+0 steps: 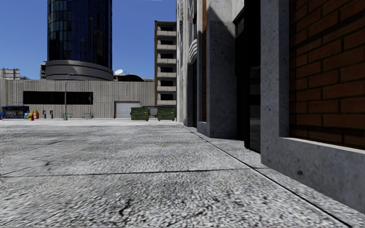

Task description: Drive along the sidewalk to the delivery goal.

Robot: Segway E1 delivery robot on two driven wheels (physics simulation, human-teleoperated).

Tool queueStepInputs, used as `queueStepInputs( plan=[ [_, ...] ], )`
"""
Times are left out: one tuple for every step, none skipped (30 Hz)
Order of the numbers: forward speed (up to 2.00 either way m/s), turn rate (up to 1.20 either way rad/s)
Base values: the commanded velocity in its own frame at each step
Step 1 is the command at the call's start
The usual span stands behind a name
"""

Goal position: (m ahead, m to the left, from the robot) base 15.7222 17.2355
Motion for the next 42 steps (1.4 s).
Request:
queueStepInputs(
  plan=[
    [2.0,0.49],
    [2.0,0.49],
    [2.0,0.49],
    [2.0,0.49],
    [2.0,0.49],
    [2.0,0.49],
    [2.0,0.49],
    [2.0,0.49],
    [2.0,0.49],
    [2.0,0.49],
    [2.0,0.49],
    [2.0,0.49],
    [2.0,0.49],
    [2.0,0.49],
    [2.0,0.49],
    [2.0,0.49],
    [2.0,0.49],
    [2.0,0.49],
    [2.0,0.49],
    [2.0,0.49],
    [2.0,0.49],
    [2.0,0.49],
    [2.0,0.49],
    [2.0,0.49],
    [2.0,0.49],
    [2.0,0.49],
    [2.0,0.49],
    [2.0,0.49],
    [2.0,0.49],
    [2.0,0.49],
    [2.0,0.49],
    [2.0,0.49],
    [2.0,0.49],
    [2.0,0.48],
    [2.0,0.43],
    [2.0,0.4],
    [2.0,0.39],
    [2.0,0.39],
    [2.0,0.38],
    [2.0,0.3],
    [2.0,0.22],
    [2.0,0.2]
  ],
)
